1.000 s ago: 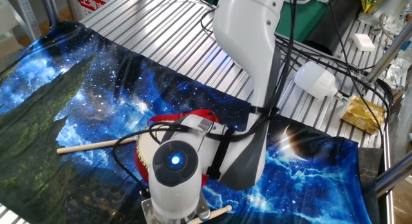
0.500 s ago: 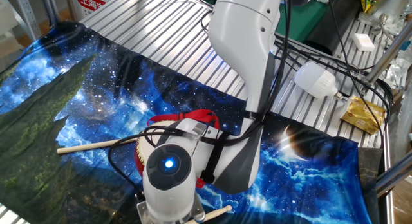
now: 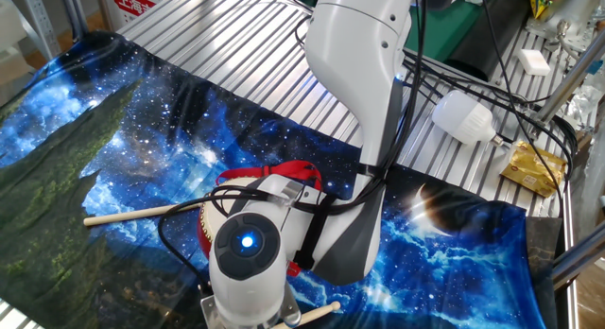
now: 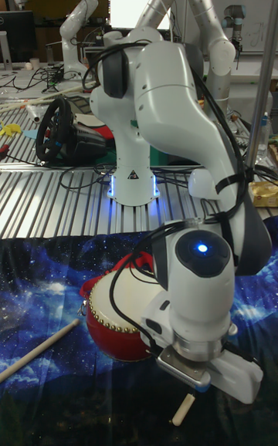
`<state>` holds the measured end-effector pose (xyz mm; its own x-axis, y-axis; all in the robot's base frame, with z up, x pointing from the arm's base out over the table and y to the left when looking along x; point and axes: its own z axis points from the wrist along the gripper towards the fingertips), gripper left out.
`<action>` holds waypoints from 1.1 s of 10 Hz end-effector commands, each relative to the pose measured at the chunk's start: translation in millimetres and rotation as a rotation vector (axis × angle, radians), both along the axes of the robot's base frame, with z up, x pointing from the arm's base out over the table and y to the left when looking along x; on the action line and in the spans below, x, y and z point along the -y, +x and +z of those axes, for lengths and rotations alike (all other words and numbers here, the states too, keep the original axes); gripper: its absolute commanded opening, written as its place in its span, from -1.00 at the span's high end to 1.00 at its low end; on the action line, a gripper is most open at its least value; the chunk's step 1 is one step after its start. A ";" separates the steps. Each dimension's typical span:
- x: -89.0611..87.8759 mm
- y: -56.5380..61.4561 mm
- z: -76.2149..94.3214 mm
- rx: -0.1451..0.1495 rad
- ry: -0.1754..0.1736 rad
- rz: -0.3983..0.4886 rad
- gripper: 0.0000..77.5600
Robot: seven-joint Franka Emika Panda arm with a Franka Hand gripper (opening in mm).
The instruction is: Play the drum
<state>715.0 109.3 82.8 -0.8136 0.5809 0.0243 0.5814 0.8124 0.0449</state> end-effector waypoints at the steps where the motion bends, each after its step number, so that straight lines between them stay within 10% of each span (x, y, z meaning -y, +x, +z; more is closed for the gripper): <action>1: 0.0 3.7 -2.4 0.004 -0.025 -0.019 1.00; 2: 0.0 3.7 -2.4 0.004 -0.025 -0.019 -1.00; 11: 0.0 3.7 -2.4 0.004 -0.025 -0.019 -1.00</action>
<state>716.5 109.3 80.3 -0.8074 0.5896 0.0199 0.5899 0.8066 0.0378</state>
